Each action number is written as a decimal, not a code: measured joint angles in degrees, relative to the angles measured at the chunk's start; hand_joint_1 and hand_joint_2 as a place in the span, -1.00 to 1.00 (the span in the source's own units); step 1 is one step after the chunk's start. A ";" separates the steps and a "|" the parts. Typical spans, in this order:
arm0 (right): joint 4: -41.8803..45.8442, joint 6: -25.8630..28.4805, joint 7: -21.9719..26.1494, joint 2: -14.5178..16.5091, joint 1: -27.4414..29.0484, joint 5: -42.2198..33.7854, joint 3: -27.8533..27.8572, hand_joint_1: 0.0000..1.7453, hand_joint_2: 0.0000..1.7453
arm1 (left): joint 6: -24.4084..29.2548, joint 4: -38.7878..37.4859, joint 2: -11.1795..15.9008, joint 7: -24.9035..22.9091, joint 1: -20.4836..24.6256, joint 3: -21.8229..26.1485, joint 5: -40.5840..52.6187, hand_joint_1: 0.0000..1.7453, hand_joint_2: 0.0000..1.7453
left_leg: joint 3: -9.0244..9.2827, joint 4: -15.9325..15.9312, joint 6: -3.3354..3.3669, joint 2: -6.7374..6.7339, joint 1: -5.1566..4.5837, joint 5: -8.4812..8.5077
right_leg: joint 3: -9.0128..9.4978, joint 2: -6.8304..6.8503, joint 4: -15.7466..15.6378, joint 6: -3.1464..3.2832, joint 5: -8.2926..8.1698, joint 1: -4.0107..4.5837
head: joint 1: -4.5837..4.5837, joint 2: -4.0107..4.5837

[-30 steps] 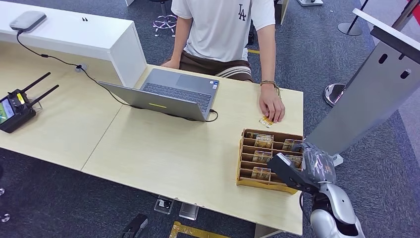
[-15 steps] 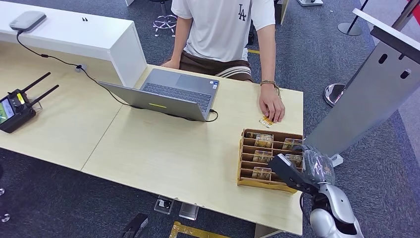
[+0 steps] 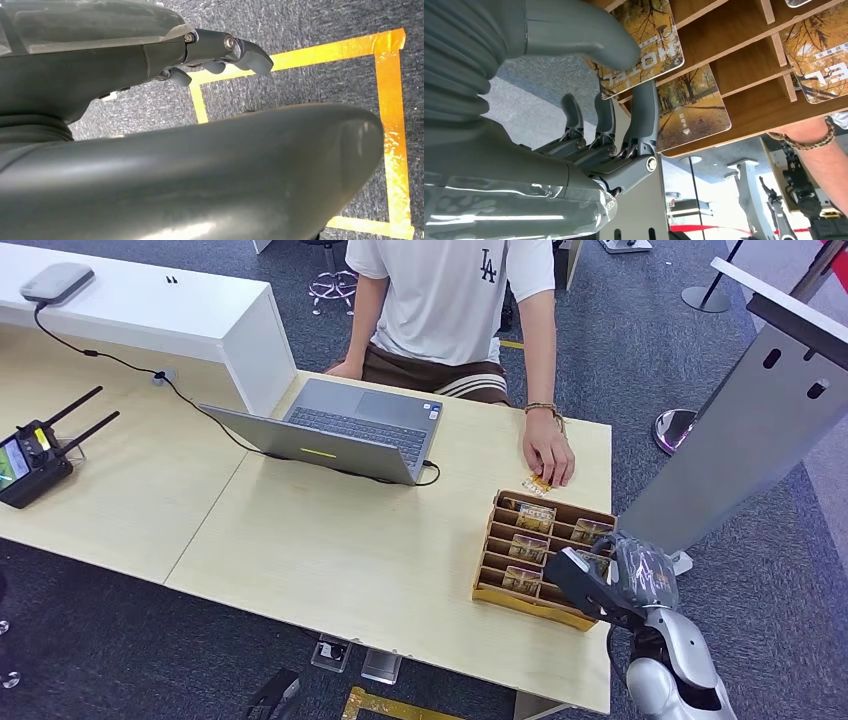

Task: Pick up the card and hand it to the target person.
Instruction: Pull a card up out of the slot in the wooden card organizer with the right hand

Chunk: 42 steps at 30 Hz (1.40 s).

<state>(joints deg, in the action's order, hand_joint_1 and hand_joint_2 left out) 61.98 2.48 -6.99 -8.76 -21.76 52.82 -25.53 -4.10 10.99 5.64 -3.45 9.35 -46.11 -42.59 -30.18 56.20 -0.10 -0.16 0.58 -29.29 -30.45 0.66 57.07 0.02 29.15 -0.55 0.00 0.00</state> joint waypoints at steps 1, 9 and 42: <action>-0.02 0.01 0.05 0.04 -0.06 0.02 -0.02 0.27 1.00 | 0.04 -0.01 -0.01 0.00 -0.03 0.03 -0.06 -1.00 -1.00 | 0.00 0.00 0.00 0.00 0.00 0.01 | 0.00 0.00 0.00 0.00 0.00 0.00 | 0.00 0.00; -0.42 0.31 0.68 0.25 -0.62 0.19 -0.24 0.28 1.00 | 0.26 0.02 -0.07 0.28 -0.25 0.10 -0.32 -1.00 -1.00 | 0.00 0.00 -0.02 -0.03 0.00 0.01 | -0.01 -0.04 0.01 0.00 -0.01 0.00 | 0.00 0.00; 1.82 -0.23 1.08 -0.17 -0.82 0.08 -0.60 0.68 1.00 | 2.35 0.07 -1.19 -0.73 0.04 -0.02 -1.03 -1.00 -1.00 | -0.05 -0.03 0.00 0.01 -0.03 0.08 | -0.06 -0.02 0.00 0.00 -0.04 -0.03 | 0.00 0.00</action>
<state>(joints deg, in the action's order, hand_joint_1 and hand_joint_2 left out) 63.80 2.25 -5.90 -8.93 -22.58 52.91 -26.13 -1.75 11.06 4.44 -4.19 9.39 -46.12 -43.62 -30.23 56.18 -0.10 -0.15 0.55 -29.21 -30.51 0.64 57.08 0.02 29.10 -0.58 0.00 0.00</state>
